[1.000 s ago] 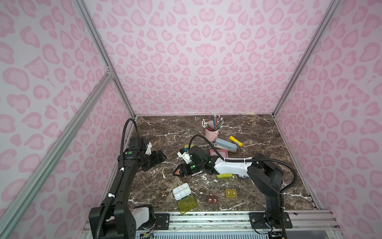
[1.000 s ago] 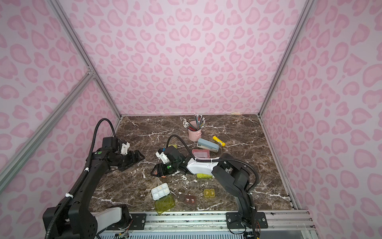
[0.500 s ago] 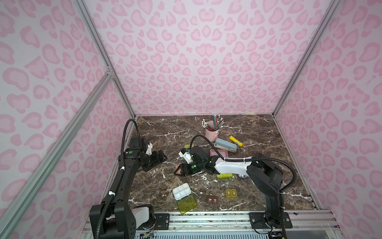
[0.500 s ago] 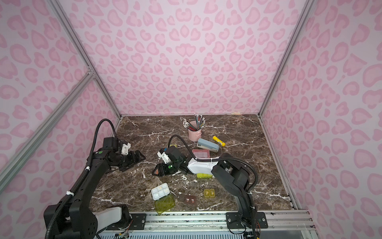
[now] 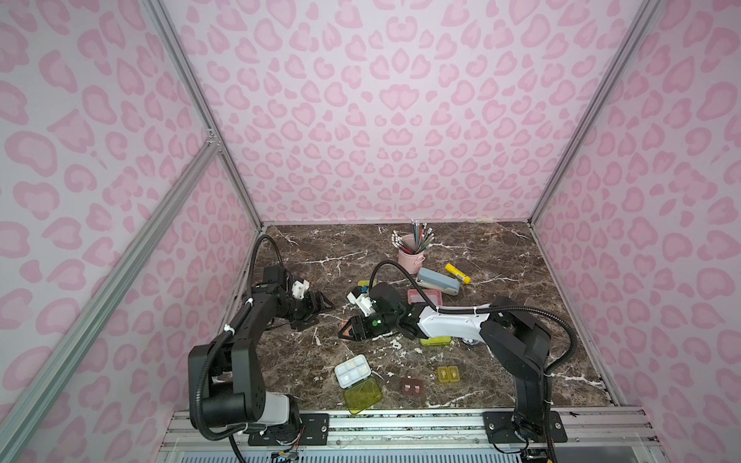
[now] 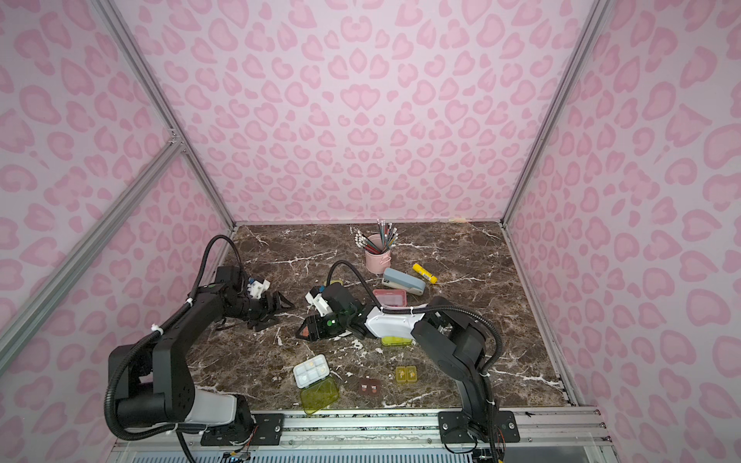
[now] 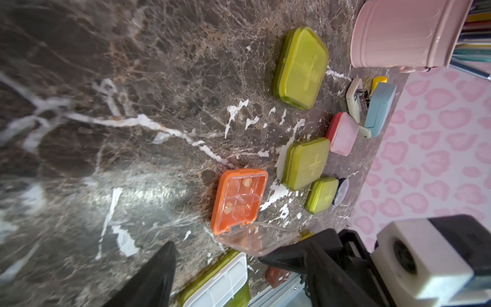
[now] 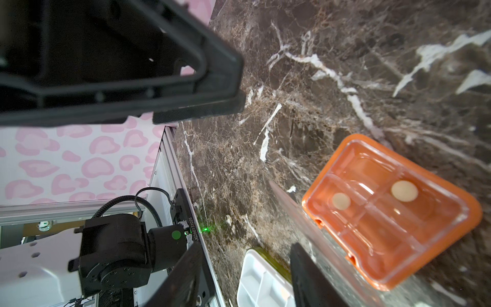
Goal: Close pillboxes
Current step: Close the lid on the pillbox.
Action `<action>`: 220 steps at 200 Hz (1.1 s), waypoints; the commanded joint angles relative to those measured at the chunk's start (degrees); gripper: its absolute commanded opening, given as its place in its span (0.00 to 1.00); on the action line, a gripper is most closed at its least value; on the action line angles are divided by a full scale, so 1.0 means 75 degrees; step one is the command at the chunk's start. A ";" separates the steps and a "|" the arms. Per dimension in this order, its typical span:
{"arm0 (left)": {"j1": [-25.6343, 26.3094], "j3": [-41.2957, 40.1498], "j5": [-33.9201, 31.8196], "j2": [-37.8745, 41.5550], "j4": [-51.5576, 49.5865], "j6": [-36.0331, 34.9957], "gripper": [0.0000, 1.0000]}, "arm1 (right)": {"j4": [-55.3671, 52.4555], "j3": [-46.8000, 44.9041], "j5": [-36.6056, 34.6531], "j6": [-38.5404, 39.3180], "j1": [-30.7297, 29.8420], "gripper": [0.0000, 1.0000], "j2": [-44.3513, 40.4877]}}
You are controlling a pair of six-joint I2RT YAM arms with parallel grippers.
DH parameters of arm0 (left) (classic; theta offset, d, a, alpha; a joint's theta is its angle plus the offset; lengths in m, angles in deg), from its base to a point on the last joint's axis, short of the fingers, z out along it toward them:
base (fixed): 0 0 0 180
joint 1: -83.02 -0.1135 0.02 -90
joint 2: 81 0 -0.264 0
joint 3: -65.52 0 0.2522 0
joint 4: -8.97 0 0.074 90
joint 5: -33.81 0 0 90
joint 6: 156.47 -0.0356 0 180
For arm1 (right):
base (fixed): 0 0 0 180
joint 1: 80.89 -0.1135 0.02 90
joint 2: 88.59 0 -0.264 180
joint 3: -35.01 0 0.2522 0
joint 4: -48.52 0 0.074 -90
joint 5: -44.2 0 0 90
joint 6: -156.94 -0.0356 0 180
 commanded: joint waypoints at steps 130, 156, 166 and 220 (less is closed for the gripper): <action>0.1002 0.1565 0.0139 -0.2998 0.0884 0.0505 0.03 | 0.0475 0.0006 0.0276 -0.0005 0.0207 0.39 0.0063; 0.1013 0.1567 0.0088 -0.3081 0.0795 0.0418 0.03 | 0.0490 0.0027 0.0316 0.0001 0.0246 0.37 0.0122; 0.1022 0.1555 0.0100 -0.3093 0.0789 0.0408 0.03 | 0.0490 0.0038 0.0326 0.0005 0.0252 0.36 0.0142; 0.1222 0.1607 0.0237 -0.3308 0.0563 0.0224 0.03 | 0.0483 0.0114 0.0352 0.0041 0.0334 0.34 0.0242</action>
